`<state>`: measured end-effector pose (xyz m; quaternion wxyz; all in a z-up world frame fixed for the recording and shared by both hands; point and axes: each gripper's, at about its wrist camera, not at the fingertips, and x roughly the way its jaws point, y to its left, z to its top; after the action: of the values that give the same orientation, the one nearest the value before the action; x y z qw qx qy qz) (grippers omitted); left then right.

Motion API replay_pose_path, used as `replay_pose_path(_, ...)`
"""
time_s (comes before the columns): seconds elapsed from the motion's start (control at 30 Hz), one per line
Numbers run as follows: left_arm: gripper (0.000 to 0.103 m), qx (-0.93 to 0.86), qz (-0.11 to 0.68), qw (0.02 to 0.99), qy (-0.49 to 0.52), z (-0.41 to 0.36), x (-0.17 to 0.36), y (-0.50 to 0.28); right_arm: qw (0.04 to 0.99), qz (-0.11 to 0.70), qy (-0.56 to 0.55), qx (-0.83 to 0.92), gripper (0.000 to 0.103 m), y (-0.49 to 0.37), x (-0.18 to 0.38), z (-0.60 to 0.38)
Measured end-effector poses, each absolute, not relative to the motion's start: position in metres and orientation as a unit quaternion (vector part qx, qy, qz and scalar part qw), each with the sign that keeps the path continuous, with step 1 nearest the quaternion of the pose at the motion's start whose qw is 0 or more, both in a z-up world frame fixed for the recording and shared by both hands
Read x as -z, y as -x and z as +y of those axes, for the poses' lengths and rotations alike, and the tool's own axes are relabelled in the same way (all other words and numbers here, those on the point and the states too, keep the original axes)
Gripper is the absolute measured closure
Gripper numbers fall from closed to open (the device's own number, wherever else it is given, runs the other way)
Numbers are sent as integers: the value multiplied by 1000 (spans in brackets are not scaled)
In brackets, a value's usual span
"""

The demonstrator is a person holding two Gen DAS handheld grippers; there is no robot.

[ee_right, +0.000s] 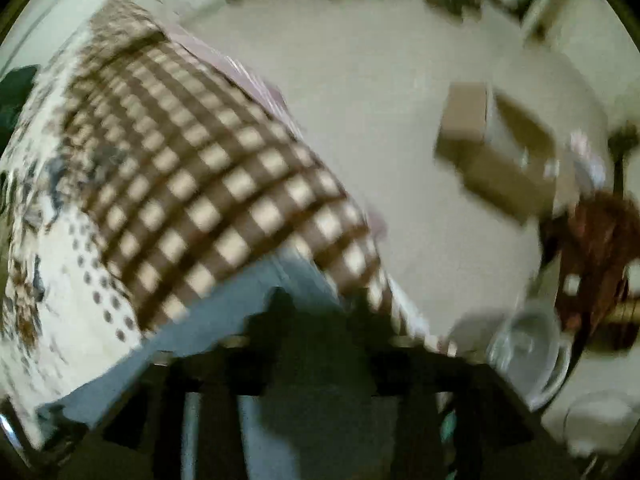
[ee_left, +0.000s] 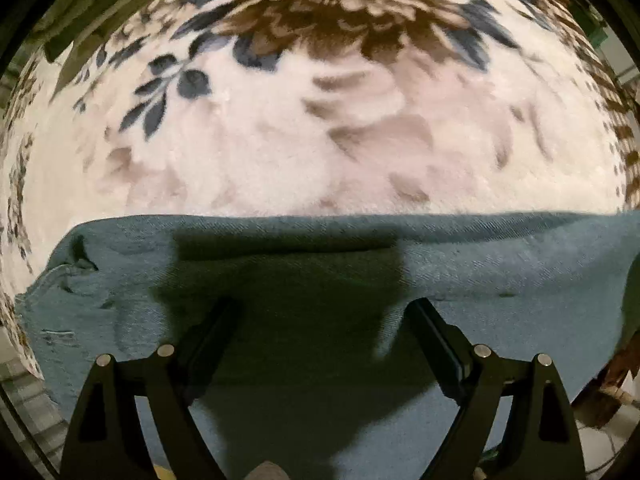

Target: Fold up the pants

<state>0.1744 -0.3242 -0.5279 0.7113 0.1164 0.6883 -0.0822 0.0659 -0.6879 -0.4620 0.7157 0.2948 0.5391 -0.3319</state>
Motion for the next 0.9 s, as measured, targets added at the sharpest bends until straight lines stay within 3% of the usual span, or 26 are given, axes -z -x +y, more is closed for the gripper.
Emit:
replay_pose_path(0.2, 15, 102, 686, 714, -97, -316, 508, -164, 696, 476, -409, 349, 52, 33, 453, -683)
replay_pose_path(0.33, 15, 111, 710, 688, -101, -319, 534, -127, 655, 456, -504, 330, 52, 78, 503, -671)
replay_pose_path(0.47, 12, 113, 713, 685, -101, -316, 555, -105, 660, 369, -595, 275, 52, 91, 546, -662)
replay_pose_path(0.5, 11, 113, 710, 688, -95, -315, 556, -102, 670, 347, -595, 276, 56, 92, 547, -660)
replay_pose_path(0.53, 10, 114, 712, 687, -92, -314, 558, -106, 682, 330, -587, 284, 69, 93, 543, -657)
replay_pose_path(0.6, 8, 113, 716, 685, -80, -310, 558, -109, 709, 307, -567, 285, 78, 92, 532, -651)
replay_pose_path(0.67, 0, 112, 721, 681, -68, -302, 567, -122, 732, 300, -544, 280, 79, 87, 524, -643)
replay_pose_path(0.8, 0, 99, 728, 675, -72, -307, 576, -126, 745, 312, -530, 259, 76, 77, 535, -646)
replay_pose_path(0.9, 0, 92, 729, 674, -66, -312, 582, -143, 750, 275, -558, 225, 76, 65, 540, -656)
